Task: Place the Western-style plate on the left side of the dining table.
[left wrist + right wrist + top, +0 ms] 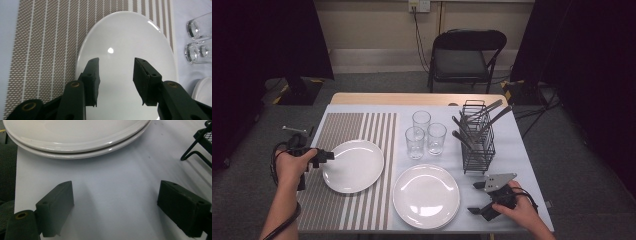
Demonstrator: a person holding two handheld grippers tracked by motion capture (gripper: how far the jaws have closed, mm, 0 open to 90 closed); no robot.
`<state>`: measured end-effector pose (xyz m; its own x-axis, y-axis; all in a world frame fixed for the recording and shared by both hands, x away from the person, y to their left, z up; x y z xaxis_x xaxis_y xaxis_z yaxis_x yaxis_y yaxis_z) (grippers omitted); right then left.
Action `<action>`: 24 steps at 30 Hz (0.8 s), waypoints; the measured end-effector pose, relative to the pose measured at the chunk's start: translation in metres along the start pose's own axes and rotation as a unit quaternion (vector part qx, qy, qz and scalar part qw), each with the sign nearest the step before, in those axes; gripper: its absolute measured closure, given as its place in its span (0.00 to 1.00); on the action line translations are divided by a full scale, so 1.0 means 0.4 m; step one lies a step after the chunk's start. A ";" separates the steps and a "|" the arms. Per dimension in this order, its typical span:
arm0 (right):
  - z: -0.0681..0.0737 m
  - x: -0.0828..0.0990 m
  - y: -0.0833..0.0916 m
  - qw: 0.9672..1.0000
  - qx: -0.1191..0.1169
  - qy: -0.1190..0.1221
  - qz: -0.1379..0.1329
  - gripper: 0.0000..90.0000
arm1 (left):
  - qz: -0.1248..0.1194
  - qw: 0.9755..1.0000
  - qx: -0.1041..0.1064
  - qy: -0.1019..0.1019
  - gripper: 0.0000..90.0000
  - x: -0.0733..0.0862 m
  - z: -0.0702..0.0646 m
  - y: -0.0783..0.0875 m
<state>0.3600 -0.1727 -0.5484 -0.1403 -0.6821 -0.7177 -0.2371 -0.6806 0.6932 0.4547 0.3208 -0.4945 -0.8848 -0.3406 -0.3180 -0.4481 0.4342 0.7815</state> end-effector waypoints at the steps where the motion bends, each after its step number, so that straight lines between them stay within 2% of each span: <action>1: 0.000 0.000 0.000 1.000 0.000 0.001 0.000 0.14 | 0.000 1.000 0.001 -0.004 0.63 0.002 -0.002 0.000; 3: 0.000 0.000 0.000 1.000 0.000 0.001 0.000 0.14 | -0.007 1.000 0.014 -0.002 0.58 0.003 -0.017 -0.002; 4: 0.000 0.000 0.000 1.000 0.000 0.001 0.000 0.14 | -0.009 1.000 0.013 -0.014 0.58 0.004 -0.018 -0.002; 7: 0.000 0.000 0.000 1.000 0.000 0.000 0.000 0.14 | -0.005 1.000 0.024 -0.019 0.52 0.015 -0.033 -0.006; 9: 0.000 0.000 0.000 1.000 0.000 0.001 0.000 0.14 | -0.010 0.999 0.019 -0.029 0.47 0.019 -0.039 -0.009; 11: 0.000 0.000 0.000 1.000 -0.001 0.000 0.000 0.14 | -0.010 0.999 0.029 -0.032 0.46 0.025 -0.051 -0.013; 14: 0.000 0.000 -0.001 1.000 0.002 0.003 0.001 0.14 | -0.012 0.998 0.031 -0.044 0.39 0.033 -0.064 -0.016; 19: 0.000 0.000 -0.001 1.000 0.002 0.003 0.001 0.14 | -0.010 0.998 0.029 -0.057 0.37 0.040 -0.073 -0.020; 20: 0.001 0.001 0.000 1.000 0.002 0.002 0.001 0.14 | -0.009 0.998 0.035 -0.058 0.37 0.043 -0.078 -0.021; 21: 0.001 0.001 0.000 1.000 0.002 0.002 0.001 0.14 | -0.010 0.998 0.030 -0.062 0.37 0.044 -0.079 -0.022; 24: 0.002 0.000 -0.001 1.000 0.002 0.002 0.001 0.14 | -0.011 0.997 0.035 -0.061 0.37 0.051 -0.091 -0.027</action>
<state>0.3594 -0.1724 -0.5488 -0.1358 -0.6842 -0.7166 -0.2399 -0.6790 0.6938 0.4461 0.2787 -0.4896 -0.8819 -0.2489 -0.4003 -0.4712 0.4868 0.7355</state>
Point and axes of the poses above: each handheld gripper's, and its own axes: y roughly backward along the jaws, x roughly out of its underside, z roughly to its left, the point moved 10 cm from there along -y, roughly forward along the jaws, and after that the axes turned 7 degrees about y, right-handed, at the moved point
